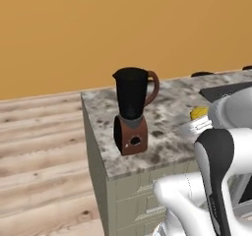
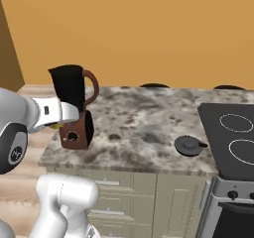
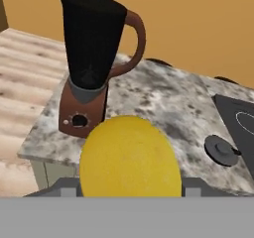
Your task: Grab the lemons from the fridge, place them in the blender, close the lid, and turn on the blender to create a marinade.
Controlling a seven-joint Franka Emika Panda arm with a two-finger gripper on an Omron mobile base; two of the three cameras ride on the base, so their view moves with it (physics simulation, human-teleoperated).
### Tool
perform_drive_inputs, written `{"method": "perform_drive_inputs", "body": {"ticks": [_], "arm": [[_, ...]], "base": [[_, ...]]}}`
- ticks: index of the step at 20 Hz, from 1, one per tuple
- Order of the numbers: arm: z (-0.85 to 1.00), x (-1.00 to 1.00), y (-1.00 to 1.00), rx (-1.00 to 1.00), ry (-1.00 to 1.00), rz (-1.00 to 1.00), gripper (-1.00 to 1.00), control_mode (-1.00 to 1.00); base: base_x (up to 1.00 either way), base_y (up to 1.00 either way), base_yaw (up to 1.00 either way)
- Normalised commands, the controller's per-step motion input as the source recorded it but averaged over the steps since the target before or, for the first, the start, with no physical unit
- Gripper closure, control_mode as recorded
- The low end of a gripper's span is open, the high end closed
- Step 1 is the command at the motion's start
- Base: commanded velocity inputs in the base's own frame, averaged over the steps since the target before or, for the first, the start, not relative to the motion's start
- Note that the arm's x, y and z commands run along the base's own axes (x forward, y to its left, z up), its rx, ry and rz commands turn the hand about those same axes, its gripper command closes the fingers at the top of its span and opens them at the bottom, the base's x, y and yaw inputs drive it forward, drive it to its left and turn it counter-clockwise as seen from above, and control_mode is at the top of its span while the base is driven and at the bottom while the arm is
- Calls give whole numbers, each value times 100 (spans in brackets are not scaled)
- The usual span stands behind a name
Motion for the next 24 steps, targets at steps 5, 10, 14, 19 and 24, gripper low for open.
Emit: {"method": "perform_drive_inputs", "body": {"ticks": [5, 10, 14, 19, 24], "arm": [[0, 0, 0, 0, 0, 0, 100, 100], [79, 14, 27, -1, 11, -3, 100, -100], [100, 45, 48, -4, 24, 0, 100, -100], [38, 75, 38, -3, 44, 7, 100, -100], [-22, 30, 18, 0, 5, 17, 100, -100]], "base": [[62, 23, -9], [4, 4, -1], [0, 0, 0], [0, 0, 0], [0, 0, 0]]}}
